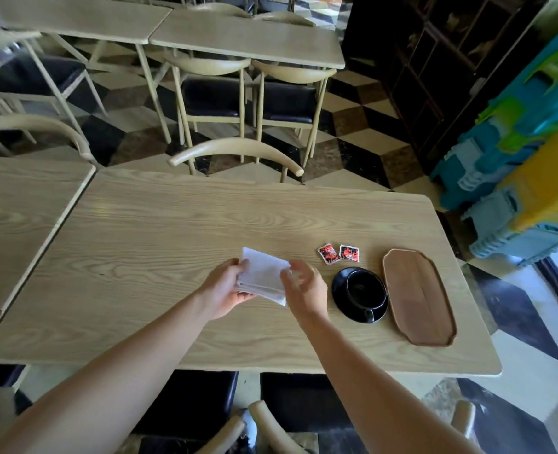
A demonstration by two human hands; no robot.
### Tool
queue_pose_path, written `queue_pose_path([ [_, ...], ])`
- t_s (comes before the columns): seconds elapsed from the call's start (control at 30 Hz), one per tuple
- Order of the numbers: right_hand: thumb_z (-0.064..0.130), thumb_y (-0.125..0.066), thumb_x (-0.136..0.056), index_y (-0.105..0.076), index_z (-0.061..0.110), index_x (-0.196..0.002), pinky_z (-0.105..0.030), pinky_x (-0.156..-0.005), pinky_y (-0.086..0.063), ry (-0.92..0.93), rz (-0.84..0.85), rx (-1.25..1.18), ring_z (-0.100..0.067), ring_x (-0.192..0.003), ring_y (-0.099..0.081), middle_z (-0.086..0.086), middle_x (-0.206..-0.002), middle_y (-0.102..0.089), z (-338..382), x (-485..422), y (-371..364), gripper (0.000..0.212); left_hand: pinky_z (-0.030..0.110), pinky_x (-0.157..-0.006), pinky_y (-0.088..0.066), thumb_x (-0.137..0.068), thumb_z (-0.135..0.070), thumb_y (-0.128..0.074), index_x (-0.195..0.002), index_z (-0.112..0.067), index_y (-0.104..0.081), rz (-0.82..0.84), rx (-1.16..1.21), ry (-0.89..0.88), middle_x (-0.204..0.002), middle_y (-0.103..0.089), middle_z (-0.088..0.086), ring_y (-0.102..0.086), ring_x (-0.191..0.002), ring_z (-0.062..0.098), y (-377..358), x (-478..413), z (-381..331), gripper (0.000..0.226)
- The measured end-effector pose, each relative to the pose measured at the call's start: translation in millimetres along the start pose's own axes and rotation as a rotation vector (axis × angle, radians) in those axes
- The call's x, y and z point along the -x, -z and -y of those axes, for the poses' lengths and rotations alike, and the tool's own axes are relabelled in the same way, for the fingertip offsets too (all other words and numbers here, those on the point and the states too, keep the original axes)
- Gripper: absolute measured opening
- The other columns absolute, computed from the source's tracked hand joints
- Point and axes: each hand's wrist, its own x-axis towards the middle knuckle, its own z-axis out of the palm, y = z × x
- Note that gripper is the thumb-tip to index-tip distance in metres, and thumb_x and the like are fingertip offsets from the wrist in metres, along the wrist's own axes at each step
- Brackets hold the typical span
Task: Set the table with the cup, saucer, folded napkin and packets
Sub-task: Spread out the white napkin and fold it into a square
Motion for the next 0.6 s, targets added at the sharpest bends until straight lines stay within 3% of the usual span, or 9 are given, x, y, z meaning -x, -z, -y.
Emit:
queue_pose_path([
  [0.07,0.053,-0.057,-0.071,-0.064,0.017,-0.114,-0.038,-0.092,-0.049,-0.207,0.029,-0.078,-0.026,-0.104,-0.062,-0.009,-0.111,-0.068,-3,-4,3,0.057,0.042,-0.084,-0.050,-0.095,-0.021,-0.052,-0.107,-0.019,-0.054,0.052,0.012,-0.016,-0.107,-0.062,0.011,-0.061,-0.096,0.027,4,0,-2,0.013],
  [0.13,0.051,-0.060,-0.076,-0.066,0.014,-0.108,-0.040,-0.079,-0.055,-0.438,0.111,-0.364,-0.030,-0.092,-0.068,-0.011,-0.104,-0.071,-5,-9,7,0.049,0.041,-0.086,-0.050,-0.094,-0.021,-0.053,-0.107,-0.019,-0.055,0.107,-0.008,-0.017,-0.105,-0.063,0.009,-0.061,-0.096,0.026,4,2,-6,0.013],
  [0.2,0.044,-0.059,-0.084,-0.069,0.012,-0.102,-0.035,-0.067,-0.056,-0.521,0.149,-0.527,-0.029,-0.081,-0.069,-0.012,-0.095,-0.071,-4,-14,10,0.038,0.042,-0.090,-0.049,-0.093,-0.021,-0.053,-0.110,-0.019,-0.058,0.139,-0.078,-0.001,-0.105,-0.065,0.008,-0.061,-0.096,0.025,0,3,-9,0.018],
  [0.3,0.050,-0.058,-0.076,-0.068,0.015,-0.089,-0.034,-0.068,-0.049,-0.475,0.119,-0.453,-0.025,-0.077,-0.062,-0.006,-0.083,-0.065,-3,-15,11,0.038,0.040,-0.087,-0.050,-0.087,-0.034,-0.063,-0.094,-0.018,-0.066,0.033,-0.293,-0.034,-0.098,-0.067,0.006,-0.064,-0.088,0.021,-18,6,-10,0.018],
  [0.37,0.048,-0.052,-0.084,-0.063,0.014,-0.089,-0.032,-0.069,-0.045,-0.381,0.116,-0.375,-0.022,-0.077,-0.057,-0.003,-0.081,-0.061,1,-13,12,0.036,0.036,-0.081,-0.052,-0.071,-0.061,-0.068,-0.086,-0.016,-0.069,-0.109,-0.476,-0.096,-0.091,-0.070,0.004,-0.066,-0.085,0.022,-30,3,-8,0.047],
  [0.43,0.043,-0.045,-0.095,-0.056,0.014,-0.090,-0.031,-0.067,-0.042,-0.310,0.082,-0.296,-0.022,-0.078,-0.054,-0.002,-0.080,-0.056,4,-11,18,0.031,0.034,-0.074,-0.050,-0.067,-0.074,-0.061,-0.074,-0.016,-0.069,-0.219,-0.626,-0.176,-0.081,-0.070,0.003,-0.066,-0.081,0.025,-43,1,-6,0.059],
  [0.5,0.043,-0.037,-0.099,-0.050,0.014,-0.094,-0.032,-0.069,-0.042,-0.290,0.011,-0.223,-0.025,-0.079,-0.053,-0.003,-0.080,-0.055,6,-9,24,0.032,0.034,-0.069,-0.044,-0.081,-0.068,-0.053,-0.069,-0.012,-0.068,-0.294,-0.755,-0.241,-0.077,-0.069,0.009,-0.066,-0.082,0.030,-57,0,-6,0.059],
  [0.6,0.046,-0.034,-0.099,-0.045,0.012,-0.105,-0.033,-0.074,-0.041,-0.295,-0.070,-0.089,-0.032,-0.092,-0.059,-0.010,-0.095,-0.059,8,-4,29,0.036,0.037,-0.078,-0.045,-0.091,-0.058,-0.047,-0.091,0.002,-0.069,-0.410,-0.896,-0.372,-0.101,-0.070,0.026,-0.064,-0.100,0.040,-80,0,-2,0.063],
])
